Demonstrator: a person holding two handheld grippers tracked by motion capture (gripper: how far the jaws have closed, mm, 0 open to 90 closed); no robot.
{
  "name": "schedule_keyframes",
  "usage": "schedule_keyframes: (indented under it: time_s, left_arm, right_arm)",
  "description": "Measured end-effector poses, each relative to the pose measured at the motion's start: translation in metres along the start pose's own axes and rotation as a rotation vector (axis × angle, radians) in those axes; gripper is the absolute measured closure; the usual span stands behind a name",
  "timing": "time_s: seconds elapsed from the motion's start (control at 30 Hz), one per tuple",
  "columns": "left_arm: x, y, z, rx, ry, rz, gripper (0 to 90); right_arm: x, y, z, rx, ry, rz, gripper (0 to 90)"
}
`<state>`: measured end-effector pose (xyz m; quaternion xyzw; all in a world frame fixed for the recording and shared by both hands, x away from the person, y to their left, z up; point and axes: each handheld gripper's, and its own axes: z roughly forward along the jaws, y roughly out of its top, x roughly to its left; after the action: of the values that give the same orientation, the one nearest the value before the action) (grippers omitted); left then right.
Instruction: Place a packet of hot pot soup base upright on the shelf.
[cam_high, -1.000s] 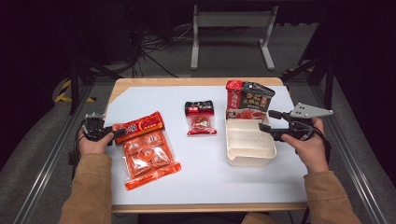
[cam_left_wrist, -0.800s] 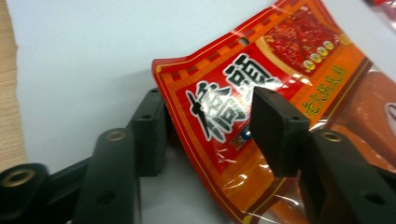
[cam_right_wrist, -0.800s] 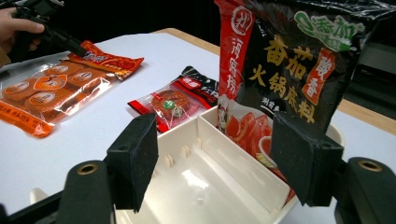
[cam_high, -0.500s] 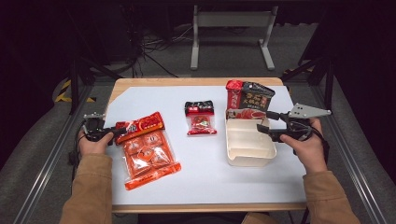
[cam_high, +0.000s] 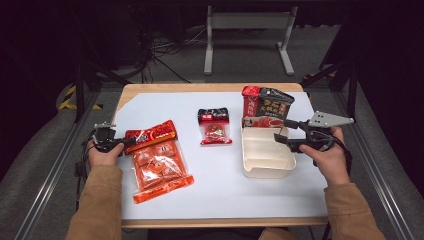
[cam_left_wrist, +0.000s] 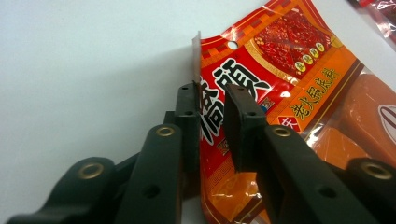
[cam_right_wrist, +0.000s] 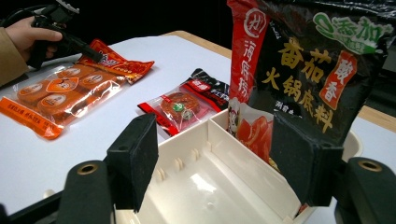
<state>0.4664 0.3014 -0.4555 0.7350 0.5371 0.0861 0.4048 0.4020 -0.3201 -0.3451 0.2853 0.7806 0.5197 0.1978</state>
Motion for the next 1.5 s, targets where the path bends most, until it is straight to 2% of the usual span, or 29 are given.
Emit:
schedule_keyframes:
  time_s: [0.07, 0.13, 0.33, 0.47, 0.73, 0.83, 0.93, 1.07, 1.3, 1.5]
  left_arm:
    - [-0.002, 0.002, -0.001, -0.006, 0.008, 0.019, 86.9]
    - [-0.004, 0.002, -0.001, -0.007, 0.008, 0.025, 89.5]
    - [-0.006, 0.003, -0.005, -0.034, -0.002, 0.036, 89.9]
    - [-0.009, 0.005, -0.010, -0.062, -0.004, 0.049, 89.9]
    - [-0.018, 0.010, -0.026, -0.140, -0.030, 0.058, 90.0]
    - [-0.021, 0.012, -0.031, -0.158, -0.034, 0.068, 89.9]
    - [-0.022, 0.013, -0.035, -0.183, -0.053, 0.060, 89.9]
    - [-0.023, 0.015, -0.040, -0.198, -0.063, 0.063, 90.0]
    - [-0.037, 0.021, -0.054, -0.252, -0.077, 0.087, 89.9]
    - [-0.047, 0.025, -0.062, -0.277, -0.091, 0.106, 89.9]
  right_arm:
    - [0.000, 0.000, 0.000, -0.002, 0.002, 0.000, 33.0]
    - [0.001, 0.000, 0.000, -0.001, 0.003, -0.002, 33.7]
    - [0.002, 0.001, -0.001, 0.000, 0.019, 0.003, 38.8]
    - [0.005, 0.004, -0.004, 0.011, 0.023, -0.001, 47.0]
    - [0.011, 0.008, -0.004, 0.041, 0.036, -0.004, 55.9]
    - [0.013, 0.010, -0.004, 0.042, 0.049, 0.009, 58.1]
    - [0.016, 0.012, -0.004, 0.041, 0.073, 0.022, 61.6]
    - [0.021, 0.015, -0.003, 0.057, 0.090, 0.022, 65.3]
    - [0.030, 0.021, -0.001, 0.071, 0.103, 0.005, 66.2]
    - [0.035, 0.023, 0.002, 0.081, 0.104, -0.016, 59.6]
